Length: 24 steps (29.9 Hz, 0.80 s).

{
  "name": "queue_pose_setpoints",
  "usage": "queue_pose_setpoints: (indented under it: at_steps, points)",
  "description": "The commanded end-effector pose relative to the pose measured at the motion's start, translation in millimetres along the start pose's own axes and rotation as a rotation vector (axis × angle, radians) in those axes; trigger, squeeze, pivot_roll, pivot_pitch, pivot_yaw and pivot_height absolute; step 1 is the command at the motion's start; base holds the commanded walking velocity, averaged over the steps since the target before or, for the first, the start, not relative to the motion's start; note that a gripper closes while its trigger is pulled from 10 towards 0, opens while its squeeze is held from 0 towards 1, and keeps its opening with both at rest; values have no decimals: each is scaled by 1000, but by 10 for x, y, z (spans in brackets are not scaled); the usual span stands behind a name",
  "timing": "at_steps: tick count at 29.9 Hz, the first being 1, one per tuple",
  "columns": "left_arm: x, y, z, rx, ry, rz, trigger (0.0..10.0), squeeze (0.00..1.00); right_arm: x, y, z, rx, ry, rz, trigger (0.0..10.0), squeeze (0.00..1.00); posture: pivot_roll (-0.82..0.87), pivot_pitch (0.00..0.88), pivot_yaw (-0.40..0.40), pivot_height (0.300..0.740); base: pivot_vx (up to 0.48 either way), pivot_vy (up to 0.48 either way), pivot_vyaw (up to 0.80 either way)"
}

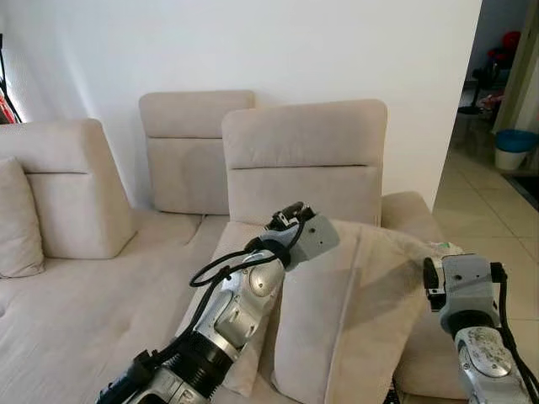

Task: Move the pillow to the sofa from floor

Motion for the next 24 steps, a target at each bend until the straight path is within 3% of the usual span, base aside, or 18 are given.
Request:
queue_pose_setpoints:
  at_steps: [1,5,7,12,13,14,17,20,21,24]
  points:
    - [11,-23,-95,-18,36,-4,10000,0,11,-21,-62,-5,21,-6,10000,0,-125,0,99,740,0,0,0]
    - [17,-36,-100,-36,38,-8,10000,0,9,-10,-175,3,63,-3,10000,0,-121,0,97,740,0,0,0]
    - [9,-86,-32,-91,10,-29,10000,0,-7,3,-263,19,100,4,10000,0,-122,0,97,740,0,0,0]
    - [-47,-274,220,-368,-71,-116,10000,0,-81,55,-442,66,169,37,10000,0,-121,0,96,740,0,0,0]
    - [-47,-274,220,-368,-71,-116,10000,0,-81,55,-442,66,169,37,10000,0,-121,0,96,740,0,0,0]
    - [-63,-316,269,-437,-80,-135,10000,0,-101,72,-475,76,178,49,10000,0,-121,0,96,740,0,0,0]
    - [-81,-353,301,-499,-82,-147,10000,0,-130,87,-514,81,186,62,10000,0,-121,0,96,740,0,0,0]
    - [-179,-479,460,-705,-103,-180,10000,0,-295,74,-702,110,226,86,10000,0,-119,0,95,740,0,0,0]
    - [-179,-479,460,-705,-103,-180,10000,0,-295,74,-702,110,226,86,10000,0,-119,0,95,740,0,0,0]
    - [-276,-586,553,-834,-103,-205,10000,0,-419,30,-821,140,258,84,10000,0,-118,0,96,740,0,0,0]
Point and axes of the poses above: a point about 5 cm out from each wrist's last joint towards the gripper, its own x axis pointing out of the wrist towards the gripper, its own y axis along the axis of the wrist's last joint, z = x × y, the point moved 6 cm from there along x, pointing out of the wrist towards the gripper, and after that the axes turned 6 degrees about x, right-handed, at the moved point
